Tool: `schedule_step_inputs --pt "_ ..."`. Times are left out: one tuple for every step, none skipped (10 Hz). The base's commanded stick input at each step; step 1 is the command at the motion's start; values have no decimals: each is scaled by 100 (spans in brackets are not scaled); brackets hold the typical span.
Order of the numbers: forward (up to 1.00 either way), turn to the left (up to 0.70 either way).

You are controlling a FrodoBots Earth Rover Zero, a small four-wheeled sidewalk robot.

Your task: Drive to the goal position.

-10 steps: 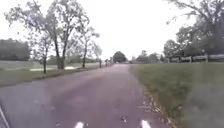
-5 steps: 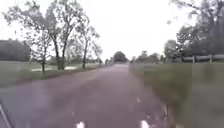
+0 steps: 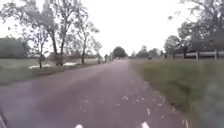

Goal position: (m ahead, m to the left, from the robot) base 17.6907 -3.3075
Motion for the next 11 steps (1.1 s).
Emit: schedule_step_inputs --pt "100 0" --pt "100 0" --pt "100 0" --pt "100 -5" --pt "100 -16" --pt "100 -27" --pt "100 -39" --pt "100 -40" --pt "100 -40" --pt "100 -26" --pt "100 -10"
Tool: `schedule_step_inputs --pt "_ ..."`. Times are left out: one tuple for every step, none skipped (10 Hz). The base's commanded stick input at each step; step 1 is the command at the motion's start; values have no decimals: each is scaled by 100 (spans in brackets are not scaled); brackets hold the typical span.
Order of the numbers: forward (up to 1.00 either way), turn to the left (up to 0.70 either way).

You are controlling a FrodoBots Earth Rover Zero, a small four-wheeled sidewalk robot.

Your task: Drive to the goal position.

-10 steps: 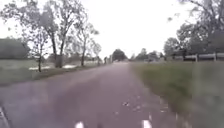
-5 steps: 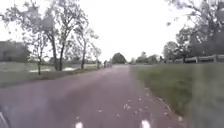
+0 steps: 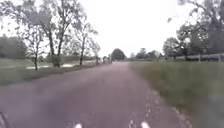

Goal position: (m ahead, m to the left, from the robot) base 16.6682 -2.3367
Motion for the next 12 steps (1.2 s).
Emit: schedule_step_inputs --pt "100 0" --pt "100 0" --pt "100 0" --pt "100 0" --pt "100 0" --pt "100 0" --pt "100 0" --pt "100 0" --pt "100 0" --pt "100 0" --pt "100 0" --pt "100 0"
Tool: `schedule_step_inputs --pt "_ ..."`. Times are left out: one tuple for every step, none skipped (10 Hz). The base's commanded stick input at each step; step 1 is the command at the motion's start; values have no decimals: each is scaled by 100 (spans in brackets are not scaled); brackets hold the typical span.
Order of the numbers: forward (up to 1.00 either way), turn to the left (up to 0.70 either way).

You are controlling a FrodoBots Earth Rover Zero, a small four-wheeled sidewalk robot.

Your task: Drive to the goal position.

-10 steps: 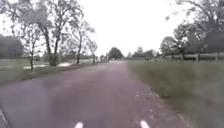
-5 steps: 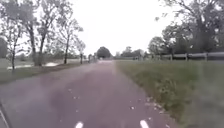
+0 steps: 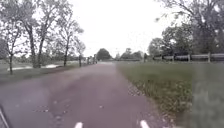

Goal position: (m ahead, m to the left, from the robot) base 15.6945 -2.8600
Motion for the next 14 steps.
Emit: schedule_step_inputs --pt "100 0" --pt "100 0" --pt "100 0" --pt "100 0" --pt "100 0" --pt "100 0" --pt "100 0" --pt "100 0" --pt "100 0" --pt "100 0" --pt "100 0" --pt "100 0" --pt "100 0" --pt "100 0"
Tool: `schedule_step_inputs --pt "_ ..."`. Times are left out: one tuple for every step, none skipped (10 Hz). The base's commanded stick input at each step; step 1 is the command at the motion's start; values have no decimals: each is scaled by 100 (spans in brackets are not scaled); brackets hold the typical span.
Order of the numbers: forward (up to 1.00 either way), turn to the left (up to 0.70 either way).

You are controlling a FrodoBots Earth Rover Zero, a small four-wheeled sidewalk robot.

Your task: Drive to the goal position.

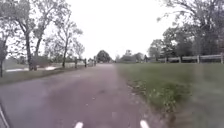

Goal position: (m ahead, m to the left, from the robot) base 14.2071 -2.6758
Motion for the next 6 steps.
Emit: schedule_step_inputs --pt "100 0" --pt "100 0" --pt "100 0" --pt "100 0" --pt "100 0" --pt "100 0"
